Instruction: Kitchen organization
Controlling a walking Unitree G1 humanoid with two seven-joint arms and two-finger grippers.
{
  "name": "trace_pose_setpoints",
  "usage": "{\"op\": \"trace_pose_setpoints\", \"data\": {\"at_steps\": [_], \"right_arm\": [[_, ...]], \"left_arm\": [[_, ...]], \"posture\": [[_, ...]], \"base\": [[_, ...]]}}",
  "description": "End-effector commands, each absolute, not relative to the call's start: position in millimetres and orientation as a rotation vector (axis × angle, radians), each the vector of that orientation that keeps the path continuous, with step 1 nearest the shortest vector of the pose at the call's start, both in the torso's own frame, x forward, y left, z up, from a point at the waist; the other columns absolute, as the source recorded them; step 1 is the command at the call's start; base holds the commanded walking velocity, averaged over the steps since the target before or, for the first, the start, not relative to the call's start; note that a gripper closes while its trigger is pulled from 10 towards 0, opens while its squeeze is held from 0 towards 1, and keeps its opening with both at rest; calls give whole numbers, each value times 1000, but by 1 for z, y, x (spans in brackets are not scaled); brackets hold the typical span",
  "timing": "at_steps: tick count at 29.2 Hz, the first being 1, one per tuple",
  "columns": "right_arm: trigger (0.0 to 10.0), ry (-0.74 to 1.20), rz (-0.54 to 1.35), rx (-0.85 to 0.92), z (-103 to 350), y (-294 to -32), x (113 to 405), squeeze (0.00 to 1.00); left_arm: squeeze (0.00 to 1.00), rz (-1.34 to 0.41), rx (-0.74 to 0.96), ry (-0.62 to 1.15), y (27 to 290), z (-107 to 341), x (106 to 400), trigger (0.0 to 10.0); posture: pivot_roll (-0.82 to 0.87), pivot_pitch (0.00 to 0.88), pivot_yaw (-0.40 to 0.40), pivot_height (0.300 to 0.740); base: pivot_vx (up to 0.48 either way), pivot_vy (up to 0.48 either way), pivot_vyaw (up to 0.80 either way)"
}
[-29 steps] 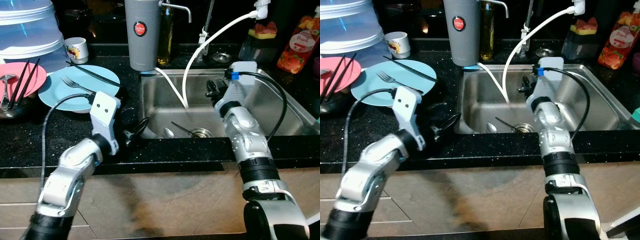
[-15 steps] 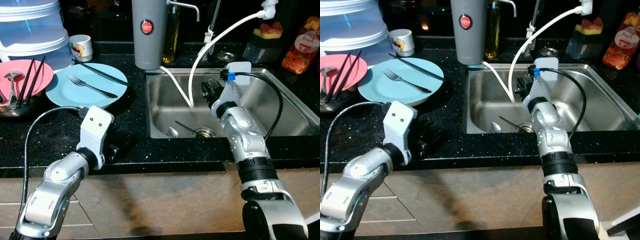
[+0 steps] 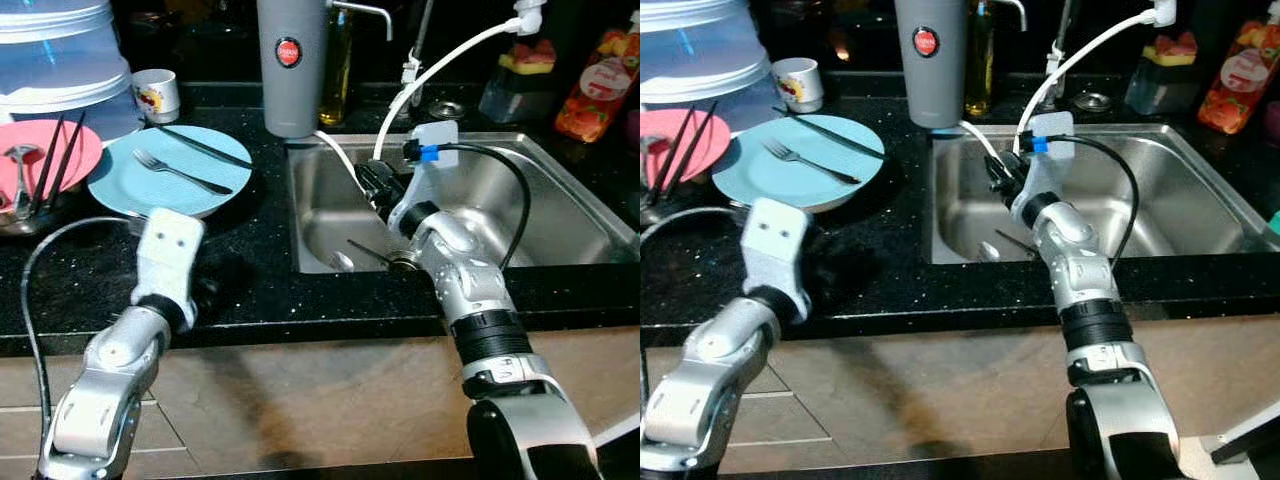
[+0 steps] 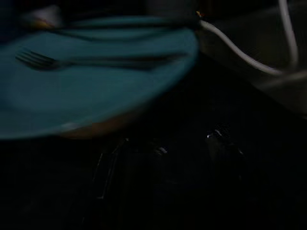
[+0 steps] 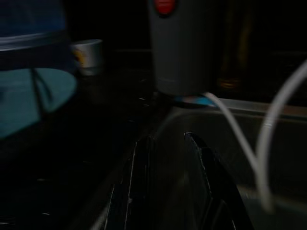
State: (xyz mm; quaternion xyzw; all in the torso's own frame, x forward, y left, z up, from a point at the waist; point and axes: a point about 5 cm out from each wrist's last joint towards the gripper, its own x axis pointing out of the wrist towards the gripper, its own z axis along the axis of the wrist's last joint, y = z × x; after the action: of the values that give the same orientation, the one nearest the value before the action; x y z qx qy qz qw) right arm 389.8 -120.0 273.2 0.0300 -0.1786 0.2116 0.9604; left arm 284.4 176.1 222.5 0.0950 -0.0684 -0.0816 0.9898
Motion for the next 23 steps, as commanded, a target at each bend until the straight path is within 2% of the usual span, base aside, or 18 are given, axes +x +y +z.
{"op": "trace_pose_setpoints", "data": {"at_steps": [1,13,23], "right_arm": [[10000,-362,456,82,278,-113,391,0],[10000,-373,491,111,282,-104,391,0],[10000,-373,495,113,282,-102,390,0]], "left_arm": [[0,-159,180,-130,177,222,285,10000],[0,-134,117,-152,172,226,286,10000],[0,-88,-88,-214,173,245,299,10000]], "posture": [[78,90,-13,740],[82,76,-6,740],[82,77,1,740]], "base": [[0,0,0],[0,0,0],[0,0,0]]}}
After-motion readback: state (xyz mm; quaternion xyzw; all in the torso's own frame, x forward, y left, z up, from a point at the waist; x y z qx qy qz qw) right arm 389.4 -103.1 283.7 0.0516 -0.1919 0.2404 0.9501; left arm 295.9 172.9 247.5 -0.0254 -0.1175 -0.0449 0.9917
